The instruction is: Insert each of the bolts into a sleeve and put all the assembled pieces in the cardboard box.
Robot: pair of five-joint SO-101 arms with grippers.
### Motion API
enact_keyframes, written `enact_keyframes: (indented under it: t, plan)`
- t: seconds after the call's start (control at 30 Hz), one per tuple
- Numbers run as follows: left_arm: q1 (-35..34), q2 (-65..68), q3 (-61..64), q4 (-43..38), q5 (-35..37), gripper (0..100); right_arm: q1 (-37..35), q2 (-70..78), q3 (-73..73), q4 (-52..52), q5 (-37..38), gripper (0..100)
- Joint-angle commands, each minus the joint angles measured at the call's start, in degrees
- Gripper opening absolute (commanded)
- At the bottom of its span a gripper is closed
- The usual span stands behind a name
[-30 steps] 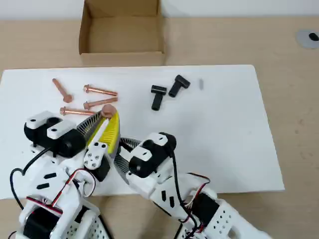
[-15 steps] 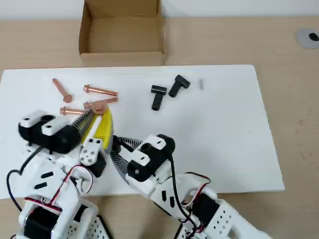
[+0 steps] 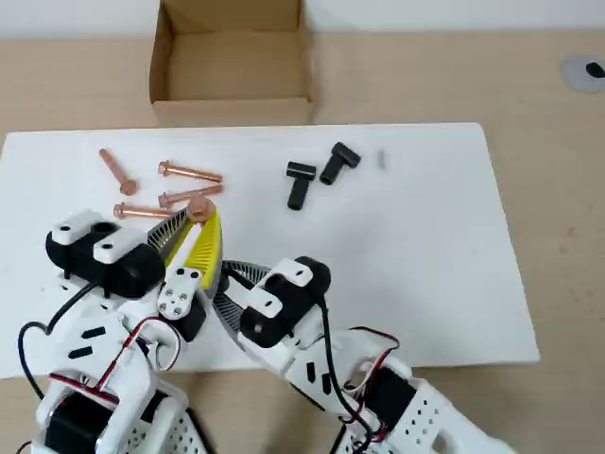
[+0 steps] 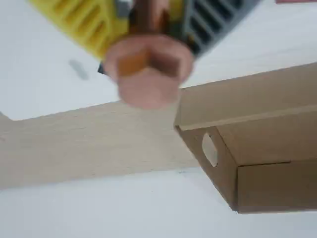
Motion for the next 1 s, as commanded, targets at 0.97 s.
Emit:
enact_keyframes:
  t: [0.97]
  plan:
    - [0.88,-0.4,-8.26,8.35,5.19,1,1.1,-0.92,0.04,-1.49,0.62,1.0]
